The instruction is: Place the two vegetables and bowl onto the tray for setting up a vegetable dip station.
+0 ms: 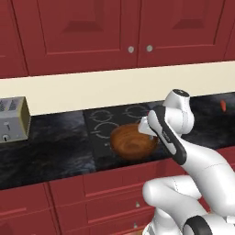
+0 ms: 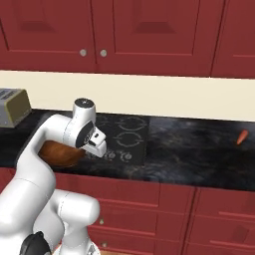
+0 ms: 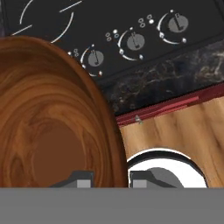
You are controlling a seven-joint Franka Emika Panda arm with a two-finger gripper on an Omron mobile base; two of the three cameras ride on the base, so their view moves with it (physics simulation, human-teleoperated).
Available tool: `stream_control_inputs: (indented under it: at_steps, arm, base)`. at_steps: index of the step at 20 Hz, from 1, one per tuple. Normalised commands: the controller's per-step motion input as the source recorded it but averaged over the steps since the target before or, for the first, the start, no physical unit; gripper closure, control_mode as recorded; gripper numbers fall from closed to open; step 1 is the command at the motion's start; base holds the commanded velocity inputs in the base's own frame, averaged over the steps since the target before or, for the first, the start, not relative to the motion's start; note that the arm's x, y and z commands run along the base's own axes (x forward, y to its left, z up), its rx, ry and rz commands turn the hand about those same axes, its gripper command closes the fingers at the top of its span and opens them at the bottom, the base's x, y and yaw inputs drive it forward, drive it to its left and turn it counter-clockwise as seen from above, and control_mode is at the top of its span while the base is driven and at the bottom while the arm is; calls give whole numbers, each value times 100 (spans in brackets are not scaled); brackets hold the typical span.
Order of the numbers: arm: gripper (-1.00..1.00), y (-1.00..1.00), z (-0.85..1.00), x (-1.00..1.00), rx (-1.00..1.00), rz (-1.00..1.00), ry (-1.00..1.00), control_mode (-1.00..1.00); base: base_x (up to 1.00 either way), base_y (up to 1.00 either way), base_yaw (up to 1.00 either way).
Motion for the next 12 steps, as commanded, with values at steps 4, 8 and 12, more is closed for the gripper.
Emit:
stream_control_inputs:
  at_steps: [4,8,12]
  arm:
    - [100,0,0,0,0,0,0,100]
    - [100,0,0,0,0,0,0,100]
    - [100,0,0,0,0,0,0,100]
  base:
    - [4,74,-1]
    - [5,74,-1]
    - [6,74,-1]
